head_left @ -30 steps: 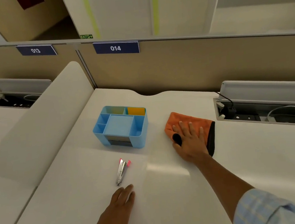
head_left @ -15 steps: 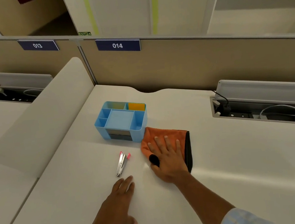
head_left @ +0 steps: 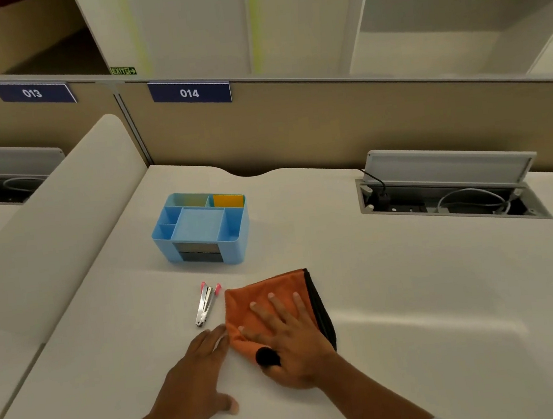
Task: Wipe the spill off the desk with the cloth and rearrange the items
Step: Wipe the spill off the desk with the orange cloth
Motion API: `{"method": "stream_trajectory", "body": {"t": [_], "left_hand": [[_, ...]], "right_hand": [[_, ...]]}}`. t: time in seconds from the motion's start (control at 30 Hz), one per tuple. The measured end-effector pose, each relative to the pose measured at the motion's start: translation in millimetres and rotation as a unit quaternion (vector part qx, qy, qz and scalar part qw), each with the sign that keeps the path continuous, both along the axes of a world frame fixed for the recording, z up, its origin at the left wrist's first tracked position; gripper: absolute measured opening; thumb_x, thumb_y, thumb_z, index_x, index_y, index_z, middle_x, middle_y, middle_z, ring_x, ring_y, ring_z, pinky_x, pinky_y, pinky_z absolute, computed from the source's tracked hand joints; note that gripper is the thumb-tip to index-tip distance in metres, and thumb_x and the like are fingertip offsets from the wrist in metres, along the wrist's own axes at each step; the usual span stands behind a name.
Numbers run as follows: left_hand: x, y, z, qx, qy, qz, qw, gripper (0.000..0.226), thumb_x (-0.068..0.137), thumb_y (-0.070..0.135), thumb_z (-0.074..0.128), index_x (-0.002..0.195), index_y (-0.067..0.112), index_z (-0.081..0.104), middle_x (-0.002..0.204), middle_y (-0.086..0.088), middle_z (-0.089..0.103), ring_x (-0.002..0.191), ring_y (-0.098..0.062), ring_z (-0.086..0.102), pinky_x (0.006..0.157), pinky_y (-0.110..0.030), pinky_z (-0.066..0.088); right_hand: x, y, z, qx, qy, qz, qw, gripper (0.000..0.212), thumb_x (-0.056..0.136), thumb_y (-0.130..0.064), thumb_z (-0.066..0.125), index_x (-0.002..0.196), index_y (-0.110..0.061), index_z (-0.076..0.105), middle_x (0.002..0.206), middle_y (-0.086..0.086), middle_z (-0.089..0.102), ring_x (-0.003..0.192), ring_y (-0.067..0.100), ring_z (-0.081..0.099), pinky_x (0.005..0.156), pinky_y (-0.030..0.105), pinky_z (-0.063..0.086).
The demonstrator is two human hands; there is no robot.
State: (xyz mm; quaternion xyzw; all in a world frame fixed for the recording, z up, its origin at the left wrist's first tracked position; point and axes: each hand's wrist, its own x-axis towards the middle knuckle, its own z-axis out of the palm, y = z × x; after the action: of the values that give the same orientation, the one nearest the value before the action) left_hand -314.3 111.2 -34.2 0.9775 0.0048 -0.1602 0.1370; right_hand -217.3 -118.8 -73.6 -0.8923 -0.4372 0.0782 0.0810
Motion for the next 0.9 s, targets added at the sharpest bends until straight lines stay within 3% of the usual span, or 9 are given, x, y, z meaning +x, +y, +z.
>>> {"method": "stream_trajectory", "body": {"t": [0.2,0.3,0.43,0.53,0.6,0.9], "left_hand": [[-8.0,1.6,-0.4,0.007,0.018,-0.031,0.999,0.135,0.058,0.078,0.073,0.164,0.030,0.005,0.166,0.028,-0.020,0.156,-0.004,-0.006,0.114,-0.030,0.041],[0.6,-6.1,6.9,-0.005,0.001,-0.036,0.999,0.130,0.060,0.075,0.073,0.164,0.029,0.009,0.165,0.029,-0.020,0.156,-0.003,-0.007,0.113,-0.029,0.041],[4.1,-12.5,14.5,-0.012,-0.001,-0.030,0.999,0.129,0.061,0.072,0.075,0.164,0.028,0.011,0.167,0.027,-0.016,0.156,-0.003,-0.006,0.114,-0.029,0.041],[2.1,-12.7,17.7,-0.005,0.002,-0.026,1.000,0.128,0.062,0.071,0.076,0.164,0.027,0.011,0.167,0.026,-0.015,0.156,-0.003,-0.005,0.114,-0.028,0.040],[1.2,-13.4,19.2,-0.002,0.003,-0.023,1.000,0.127,0.063,0.070,0.077,0.164,0.026,0.012,0.168,0.026,-0.014,0.156,-0.003,-0.004,0.114,-0.029,0.041],[-3.8,-12.2,18.2,0.009,0.000,-0.031,0.999,0.127,0.062,0.072,0.077,0.163,0.026,0.015,0.167,0.026,-0.013,0.156,-0.003,-0.005,0.111,-0.030,0.045]], "right_hand": [[-6.3,-71.8,2.5,-0.011,0.001,0.024,1.000,0.074,0.097,-0.053,0.044,0.160,-0.055,0.005,0.174,-0.013,-0.008,0.160,0.024,-0.015,0.121,0.064,-0.009],[9.0,-124.1,14.7,-0.020,-0.013,-0.052,0.998,0.070,0.099,-0.049,0.044,0.159,-0.057,0.008,0.173,-0.016,-0.005,0.161,0.021,-0.011,0.125,0.062,-0.003],[23.3,-187.3,24.5,-0.038,-0.016,-0.169,0.985,0.064,0.100,-0.054,0.034,0.157,-0.061,0.006,0.172,-0.020,-0.007,0.161,0.019,-0.011,0.126,0.058,-0.008],[23.0,-215.1,26.3,-0.021,0.007,-0.262,0.965,0.065,0.097,-0.060,0.024,0.156,-0.061,-0.004,0.171,-0.019,-0.010,0.161,0.019,-0.010,0.127,0.058,-0.005],[16.6,-220.8,26.3,-0.017,0.015,-0.314,0.949,0.069,0.094,-0.063,0.018,0.153,-0.060,-0.018,0.170,-0.019,-0.016,0.160,0.019,-0.012,0.127,0.058,-0.007],[-45.5,-154.6,6.1,-0.011,0.054,-0.494,0.868,0.073,0.088,-0.062,0.000,0.156,-0.047,-0.025,0.172,-0.004,-0.022,0.159,0.030,-0.020,0.123,0.063,-0.015]]}}
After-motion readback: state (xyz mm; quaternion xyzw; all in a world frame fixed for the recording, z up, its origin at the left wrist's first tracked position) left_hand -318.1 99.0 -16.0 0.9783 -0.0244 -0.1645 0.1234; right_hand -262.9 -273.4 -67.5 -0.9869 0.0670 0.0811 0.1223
